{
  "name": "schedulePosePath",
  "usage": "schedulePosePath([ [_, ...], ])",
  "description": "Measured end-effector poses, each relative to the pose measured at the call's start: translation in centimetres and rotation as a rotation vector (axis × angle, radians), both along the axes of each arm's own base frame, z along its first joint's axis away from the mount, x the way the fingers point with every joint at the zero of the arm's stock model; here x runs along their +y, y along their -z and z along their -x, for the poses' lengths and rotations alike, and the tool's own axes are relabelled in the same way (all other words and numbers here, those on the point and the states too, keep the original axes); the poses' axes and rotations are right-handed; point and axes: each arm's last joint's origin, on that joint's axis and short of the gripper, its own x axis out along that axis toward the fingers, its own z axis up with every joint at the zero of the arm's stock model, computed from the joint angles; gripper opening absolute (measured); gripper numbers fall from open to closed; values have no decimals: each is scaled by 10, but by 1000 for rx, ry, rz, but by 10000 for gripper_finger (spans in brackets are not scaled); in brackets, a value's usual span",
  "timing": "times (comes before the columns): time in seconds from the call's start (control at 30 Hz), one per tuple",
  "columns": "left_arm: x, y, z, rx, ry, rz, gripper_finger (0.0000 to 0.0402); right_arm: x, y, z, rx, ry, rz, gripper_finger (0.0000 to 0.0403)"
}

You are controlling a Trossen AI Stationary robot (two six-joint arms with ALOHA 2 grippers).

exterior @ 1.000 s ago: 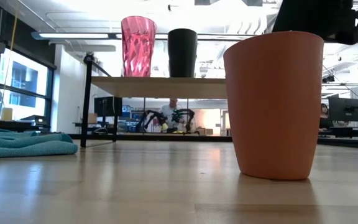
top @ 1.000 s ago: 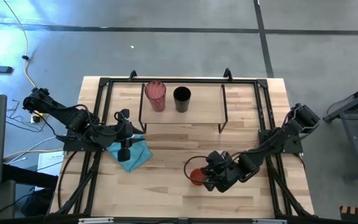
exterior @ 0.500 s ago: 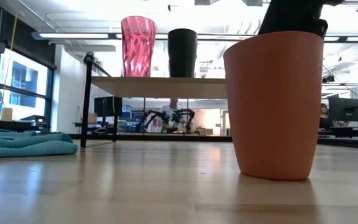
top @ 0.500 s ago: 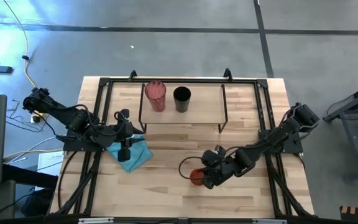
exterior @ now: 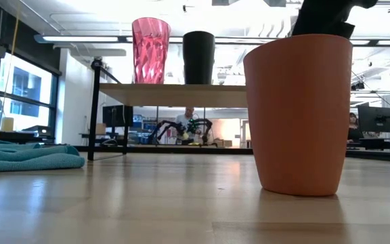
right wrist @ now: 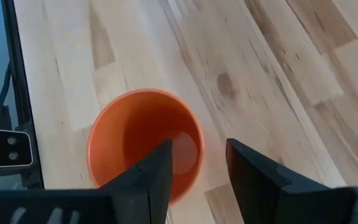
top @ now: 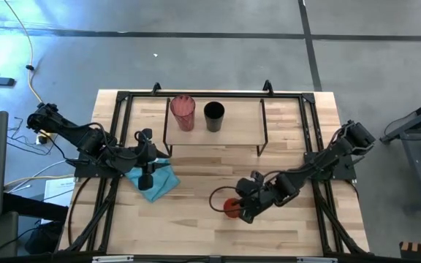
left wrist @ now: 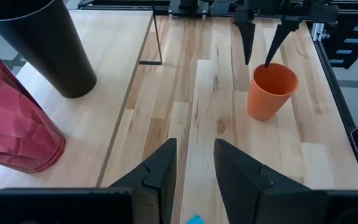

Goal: Stack small to large cups/mugs on shelf
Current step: Put the orange cup on the shelf

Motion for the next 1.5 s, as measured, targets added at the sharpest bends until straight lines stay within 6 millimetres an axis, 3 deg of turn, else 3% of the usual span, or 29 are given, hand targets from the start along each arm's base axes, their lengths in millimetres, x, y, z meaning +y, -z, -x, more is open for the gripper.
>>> schedulePosePath([
  [0.5, 0, 1, 0, 7, 0, -4, 97, -16, 0, -10, 28, -56, -26, 142],
  [1.0, 0, 0, 0, 6, 1, -3, 97, -15, 5, -12, 61, -98, -52, 142],
  [1.3, 0, 0, 0, 4, -3, 2, 97, -8, 23, -23, 71, -110, -85, 142],
  [1.5, 0, 0, 0, 3, -6, 15, 97, -7, 23, -26, 43, -90, -88, 142],
])
